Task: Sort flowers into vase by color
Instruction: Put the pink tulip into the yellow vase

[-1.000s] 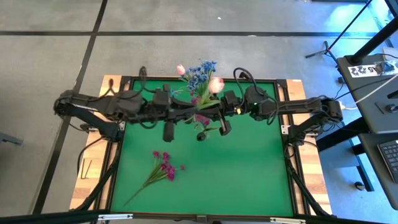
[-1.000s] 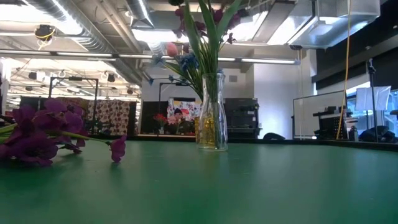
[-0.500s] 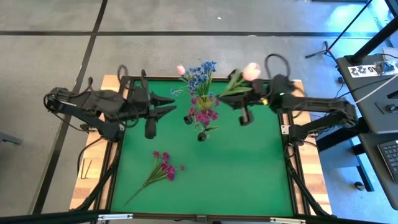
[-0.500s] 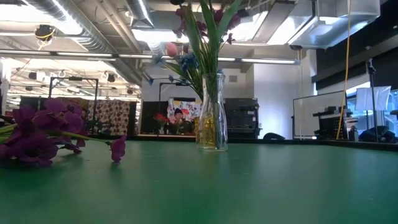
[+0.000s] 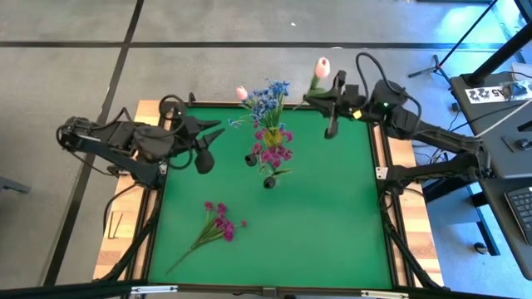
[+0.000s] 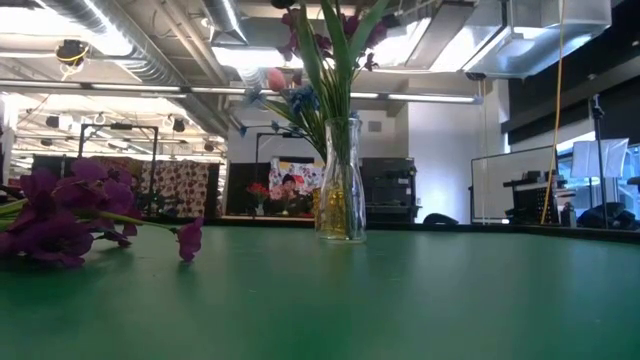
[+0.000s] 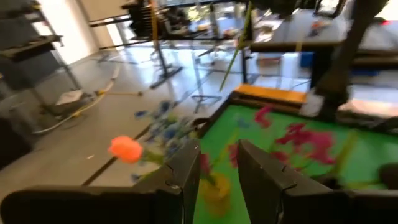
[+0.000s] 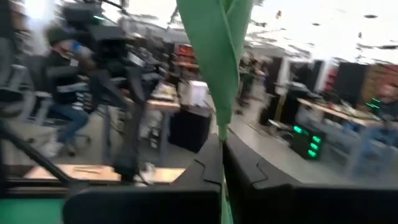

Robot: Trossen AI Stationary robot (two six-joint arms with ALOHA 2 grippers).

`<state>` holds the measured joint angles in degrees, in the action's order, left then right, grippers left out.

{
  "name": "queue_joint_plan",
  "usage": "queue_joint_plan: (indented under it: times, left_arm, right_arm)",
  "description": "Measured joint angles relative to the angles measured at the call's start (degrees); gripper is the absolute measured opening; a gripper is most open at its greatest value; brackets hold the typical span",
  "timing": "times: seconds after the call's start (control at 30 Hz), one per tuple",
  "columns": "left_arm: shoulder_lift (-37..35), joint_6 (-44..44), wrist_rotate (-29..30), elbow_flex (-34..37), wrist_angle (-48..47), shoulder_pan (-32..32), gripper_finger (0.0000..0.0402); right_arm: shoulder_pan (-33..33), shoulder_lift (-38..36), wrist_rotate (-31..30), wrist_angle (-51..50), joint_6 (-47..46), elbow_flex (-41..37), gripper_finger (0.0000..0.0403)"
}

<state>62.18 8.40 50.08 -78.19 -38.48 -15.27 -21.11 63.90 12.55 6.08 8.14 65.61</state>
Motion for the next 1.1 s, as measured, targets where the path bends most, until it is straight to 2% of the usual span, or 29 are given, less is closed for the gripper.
queue_joint_plan:
  times: [0.17,0.43,0.8,1.1]
  left_arm:
    - [-5.0,0.0,1.1,8.6,4.1,3.5,0.0100]
    - [-13.2,-0.1,-1.7,22.7,16.6,7.1,0.0100]
    - [-16.2,0.3,-3.3,34.5,28.0,7.5,0.0100]
    - [-16.1,1.6,-3.3,41.6,36.2,7.5,0.0100]
  right_arm:
    - [-5.4,0.1,2.5,2.0,-0.7,-4.4,0.0001]
    - [-11.3,0.0,8.7,13.3,-6.0,-13.7,0.0001]
    - [-12.0,0.0,11.3,26.1,-6.7,-24.0,0.0001]
    - [-11.9,1.1,12.1,46.1,-11.9,-34.6,0.0001]
